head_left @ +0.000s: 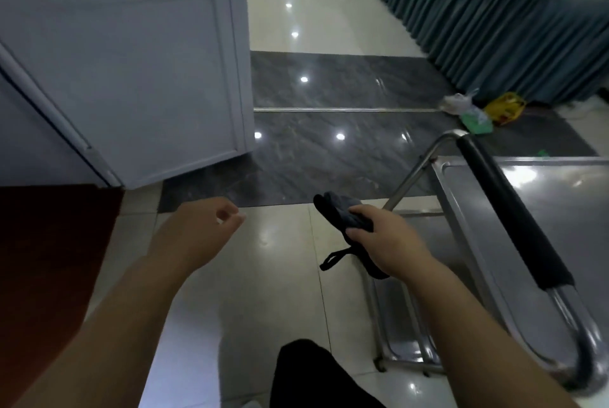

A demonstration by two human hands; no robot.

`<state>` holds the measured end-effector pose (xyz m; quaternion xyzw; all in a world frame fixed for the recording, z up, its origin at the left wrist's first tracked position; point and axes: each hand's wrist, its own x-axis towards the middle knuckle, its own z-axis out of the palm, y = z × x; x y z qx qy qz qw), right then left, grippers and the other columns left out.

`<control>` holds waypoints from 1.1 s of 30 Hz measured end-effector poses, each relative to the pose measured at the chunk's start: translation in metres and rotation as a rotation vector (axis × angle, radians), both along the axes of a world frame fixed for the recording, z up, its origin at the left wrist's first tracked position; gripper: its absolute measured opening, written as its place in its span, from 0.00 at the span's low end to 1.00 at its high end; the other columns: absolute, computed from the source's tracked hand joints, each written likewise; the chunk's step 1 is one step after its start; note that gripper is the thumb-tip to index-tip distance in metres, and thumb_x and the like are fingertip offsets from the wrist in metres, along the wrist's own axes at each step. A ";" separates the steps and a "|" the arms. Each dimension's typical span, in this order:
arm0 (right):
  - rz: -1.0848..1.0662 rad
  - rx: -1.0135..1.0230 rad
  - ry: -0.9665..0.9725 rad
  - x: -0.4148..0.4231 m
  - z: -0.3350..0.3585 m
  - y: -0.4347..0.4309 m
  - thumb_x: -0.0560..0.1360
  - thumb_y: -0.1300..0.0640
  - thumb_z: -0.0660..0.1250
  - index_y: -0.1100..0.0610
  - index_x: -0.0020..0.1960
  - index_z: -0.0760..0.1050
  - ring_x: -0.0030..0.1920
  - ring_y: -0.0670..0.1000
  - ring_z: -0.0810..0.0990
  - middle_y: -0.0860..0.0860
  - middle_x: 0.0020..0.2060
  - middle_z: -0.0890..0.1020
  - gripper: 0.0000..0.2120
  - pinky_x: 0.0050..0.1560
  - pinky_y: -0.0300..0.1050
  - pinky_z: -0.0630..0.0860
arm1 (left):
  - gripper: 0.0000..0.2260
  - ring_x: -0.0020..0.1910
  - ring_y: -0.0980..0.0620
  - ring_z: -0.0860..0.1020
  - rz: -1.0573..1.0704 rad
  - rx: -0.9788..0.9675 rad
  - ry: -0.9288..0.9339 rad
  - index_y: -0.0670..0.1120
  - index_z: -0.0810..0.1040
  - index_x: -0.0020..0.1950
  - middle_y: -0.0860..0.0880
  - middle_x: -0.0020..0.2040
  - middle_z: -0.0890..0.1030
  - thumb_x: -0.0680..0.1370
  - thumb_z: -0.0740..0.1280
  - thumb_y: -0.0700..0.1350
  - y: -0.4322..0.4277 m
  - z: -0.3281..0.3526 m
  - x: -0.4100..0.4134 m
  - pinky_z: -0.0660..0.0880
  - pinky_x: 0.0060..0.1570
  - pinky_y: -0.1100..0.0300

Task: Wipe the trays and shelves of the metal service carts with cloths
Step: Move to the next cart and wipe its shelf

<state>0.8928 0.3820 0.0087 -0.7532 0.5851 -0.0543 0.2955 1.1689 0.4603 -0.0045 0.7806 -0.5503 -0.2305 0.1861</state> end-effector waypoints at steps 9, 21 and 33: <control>-0.200 0.009 -0.019 0.016 -0.024 -0.130 0.74 0.50 0.66 0.46 0.63 0.73 0.51 0.54 0.77 0.50 0.53 0.79 0.17 0.52 0.53 0.75 | 0.09 0.40 0.55 0.78 -0.235 -0.011 -0.002 0.52 0.80 0.46 0.53 0.41 0.81 0.75 0.65 0.55 -0.194 -0.009 0.021 0.77 0.44 0.54; -0.411 0.066 0.006 0.025 -0.013 -0.333 0.74 0.48 0.65 0.44 0.65 0.71 0.52 0.52 0.77 0.49 0.55 0.79 0.19 0.53 0.51 0.75 | 0.07 0.41 0.54 0.79 -0.417 0.034 0.019 0.56 0.79 0.43 0.55 0.39 0.81 0.74 0.66 0.57 -0.458 -0.016 0.024 0.76 0.43 0.56; -1.012 0.027 -0.084 -0.008 -0.020 -0.452 0.76 0.50 0.64 0.47 0.68 0.70 0.56 0.52 0.76 0.50 0.59 0.78 0.20 0.54 0.48 0.73 | 0.07 0.45 0.51 0.79 -0.919 0.050 -0.050 0.56 0.79 0.44 0.56 0.42 0.80 0.74 0.65 0.58 -0.716 0.000 -0.057 0.76 0.49 0.52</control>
